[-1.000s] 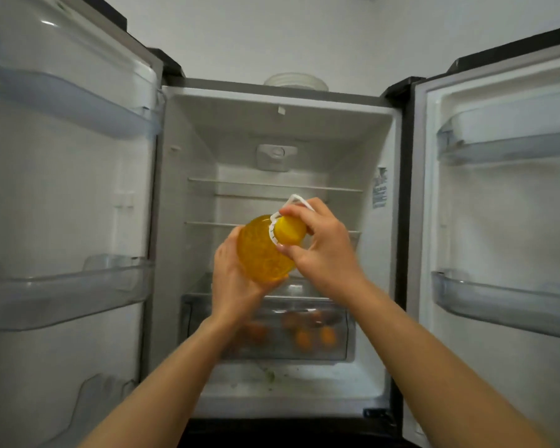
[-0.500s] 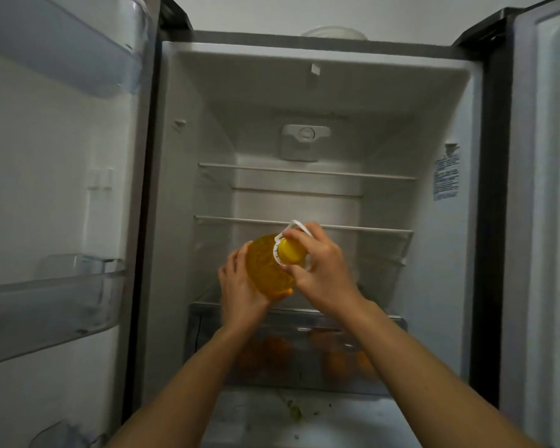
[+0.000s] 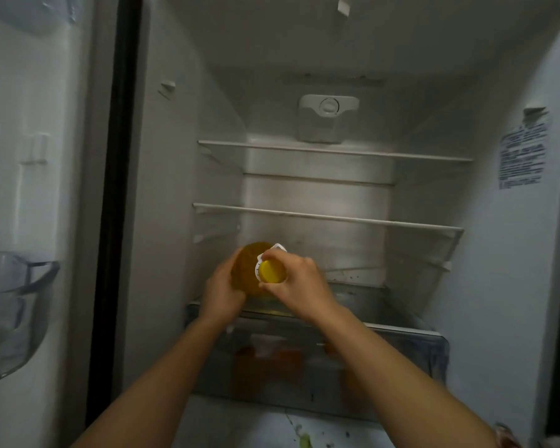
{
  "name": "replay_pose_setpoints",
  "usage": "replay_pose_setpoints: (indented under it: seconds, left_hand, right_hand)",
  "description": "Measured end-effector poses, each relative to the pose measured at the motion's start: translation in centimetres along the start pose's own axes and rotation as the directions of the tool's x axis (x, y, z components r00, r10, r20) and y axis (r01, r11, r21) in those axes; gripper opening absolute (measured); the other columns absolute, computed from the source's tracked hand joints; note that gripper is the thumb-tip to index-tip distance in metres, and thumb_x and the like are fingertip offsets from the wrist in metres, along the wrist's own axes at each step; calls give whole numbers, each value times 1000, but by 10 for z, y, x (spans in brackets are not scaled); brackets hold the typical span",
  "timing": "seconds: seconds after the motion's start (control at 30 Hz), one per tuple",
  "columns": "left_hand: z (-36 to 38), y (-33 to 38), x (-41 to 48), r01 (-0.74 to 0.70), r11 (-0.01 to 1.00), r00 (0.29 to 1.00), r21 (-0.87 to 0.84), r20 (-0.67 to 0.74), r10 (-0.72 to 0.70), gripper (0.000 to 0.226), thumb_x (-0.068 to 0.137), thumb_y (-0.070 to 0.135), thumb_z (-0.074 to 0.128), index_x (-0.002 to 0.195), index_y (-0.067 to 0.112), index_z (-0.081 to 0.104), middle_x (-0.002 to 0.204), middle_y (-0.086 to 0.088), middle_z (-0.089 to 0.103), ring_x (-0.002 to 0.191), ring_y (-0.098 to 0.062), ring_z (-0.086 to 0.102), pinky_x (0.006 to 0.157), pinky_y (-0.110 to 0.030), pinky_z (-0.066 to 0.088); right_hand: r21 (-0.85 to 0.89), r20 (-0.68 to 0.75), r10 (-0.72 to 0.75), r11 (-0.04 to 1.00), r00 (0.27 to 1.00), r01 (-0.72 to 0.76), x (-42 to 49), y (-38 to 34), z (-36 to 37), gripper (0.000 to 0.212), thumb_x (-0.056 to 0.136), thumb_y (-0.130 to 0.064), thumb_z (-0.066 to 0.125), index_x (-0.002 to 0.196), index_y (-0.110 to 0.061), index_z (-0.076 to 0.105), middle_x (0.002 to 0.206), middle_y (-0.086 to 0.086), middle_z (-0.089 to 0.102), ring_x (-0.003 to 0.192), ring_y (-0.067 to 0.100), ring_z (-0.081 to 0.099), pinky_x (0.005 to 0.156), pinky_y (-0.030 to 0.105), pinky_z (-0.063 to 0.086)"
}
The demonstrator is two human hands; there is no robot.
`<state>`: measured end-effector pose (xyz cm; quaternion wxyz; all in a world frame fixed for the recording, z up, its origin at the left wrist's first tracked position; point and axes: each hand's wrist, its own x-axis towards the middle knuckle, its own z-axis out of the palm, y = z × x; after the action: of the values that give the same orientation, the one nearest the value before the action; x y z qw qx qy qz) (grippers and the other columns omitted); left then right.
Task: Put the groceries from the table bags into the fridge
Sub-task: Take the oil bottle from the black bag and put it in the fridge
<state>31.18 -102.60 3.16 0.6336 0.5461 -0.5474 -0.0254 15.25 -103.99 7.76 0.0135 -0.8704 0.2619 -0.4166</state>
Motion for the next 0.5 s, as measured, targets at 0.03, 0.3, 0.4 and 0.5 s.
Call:
replay_pose_setpoints:
  seconds: [0.03, 0.3, 0.4, 0.5]
  left_hand:
    - [-2, -6, 5, 63, 996, 998, -59, 11, -62, 60, 79, -14, 59, 132, 14, 53, 121, -4, 60, 117, -26, 57, 93, -34, 47]
    - [-11, -12, 30, 534, 743, 824, -404, 51, -565, 15, 92, 23, 53, 90, 14, 66, 93, -10, 64, 79, -20, 60, 67, -28, 48]
    - [-10, -16, 35, 539, 732, 810, -417, 17, -586, 22, 91, 29, 54, 81, 14, 67, 93, -13, 65, 81, -25, 61, 80, -34, 49]
    - [-10, -18, 38, 539, 755, 814, -373, 1, -580, 25, 93, 32, 50, 88, 14, 67, 100, -12, 67, 94, -27, 62, 90, -36, 48]
  right_hand:
    - [-6, 24, 3, 1000, 1000, -3, -1, 5, 11, 48, 80, -29, 76, 123, -26, 58, 123, 6, 65, 106, 27, 61, 86, 36, 51]
    - [117, 92, -6, 993, 996, -4, 10, 33, 75, 58, 84, -21, 71, 134, -30, 44, 141, 0, 48, 127, 20, 49, 102, 37, 45]
    - [347, 82, 62, 934, 995, -87, 19, 37, 76, 77, 80, -16, 76, 136, -43, 30, 137, -1, 51, 122, 17, 53, 99, 40, 49]
    - [362, 143, 140, 914, 980, -184, 29, 41, 77, 86, 78, -25, 79, 147, -35, 28, 140, 2, 51, 123, 17, 53, 102, 35, 47]
